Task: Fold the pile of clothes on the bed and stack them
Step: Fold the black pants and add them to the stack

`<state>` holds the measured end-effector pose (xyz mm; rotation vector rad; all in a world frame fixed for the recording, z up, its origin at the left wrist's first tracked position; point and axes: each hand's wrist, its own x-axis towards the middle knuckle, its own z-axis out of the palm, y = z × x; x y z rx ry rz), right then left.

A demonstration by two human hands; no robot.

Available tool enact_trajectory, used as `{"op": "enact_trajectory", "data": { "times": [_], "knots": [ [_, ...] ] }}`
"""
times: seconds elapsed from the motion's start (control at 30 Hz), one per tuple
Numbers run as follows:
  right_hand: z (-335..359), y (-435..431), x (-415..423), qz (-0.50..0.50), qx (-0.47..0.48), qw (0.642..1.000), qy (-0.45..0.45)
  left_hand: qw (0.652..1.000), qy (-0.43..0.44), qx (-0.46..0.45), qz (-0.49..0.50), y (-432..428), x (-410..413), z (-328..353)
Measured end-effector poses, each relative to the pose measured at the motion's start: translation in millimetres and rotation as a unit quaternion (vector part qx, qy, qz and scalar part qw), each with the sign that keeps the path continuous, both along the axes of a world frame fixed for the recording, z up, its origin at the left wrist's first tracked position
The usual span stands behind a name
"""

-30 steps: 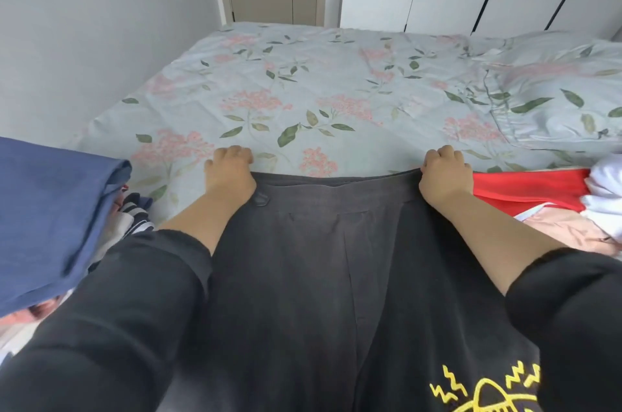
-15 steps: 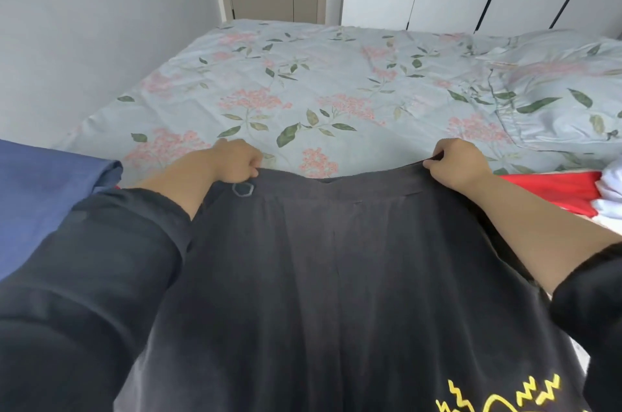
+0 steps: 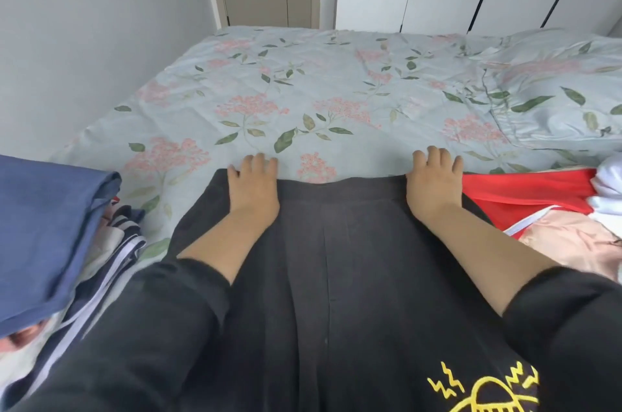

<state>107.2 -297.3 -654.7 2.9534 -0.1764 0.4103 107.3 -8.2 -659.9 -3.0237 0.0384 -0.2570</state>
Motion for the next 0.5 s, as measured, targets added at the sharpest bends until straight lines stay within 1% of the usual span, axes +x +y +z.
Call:
{"op": "enact_trajectory", "data": {
  "times": [0.07,0.13,0.2,0.23,0.3,0.33,0.4,0.5],
  "knots": [
    [-2.0,15.9,-21.8,0.082,0.037,0.996,0.000,0.997,0.047,-0.052,-0.031,-23.4,-27.1,-1.3],
    [-8.3,32.1,-51.6,0.163,0.049,0.985,0.011,0.986,0.130,-0.090,-0.048,-48.2,-55.8,-8.3],
    [-18.9,39.5,-83.8,0.226,0.033,0.973,0.044,0.976,0.183,-0.102,-0.056,-63.6,-80.2,-21.0],
    [-25.8,37.5,-97.4,0.243,0.011,0.967,0.079,0.976,0.183,-0.101,-0.061,-65.5,-89.5,-28.3],
    [-36.2,22.0,-111.6,0.230,-0.019,0.962,0.144,0.981,0.145,-0.106,-0.072,-60.9,-101.6,-40.5],
    [-37.0,12.3,-111.5,0.210,-0.021,0.966,0.151,0.983,0.124,-0.113,-0.074,-57.5,-104.6,-44.1],
    [-34.5,-2.4,-105.2,0.172,-0.016,0.975,0.138,0.985,0.099,-0.122,-0.073,-53.4,-105.9,-46.3],
    [-29.2,-5.8,-100.8,0.157,-0.003,0.977,0.145,0.985,0.105,-0.120,-0.068,-56.2,-105.0,-44.4]
  ]
}}
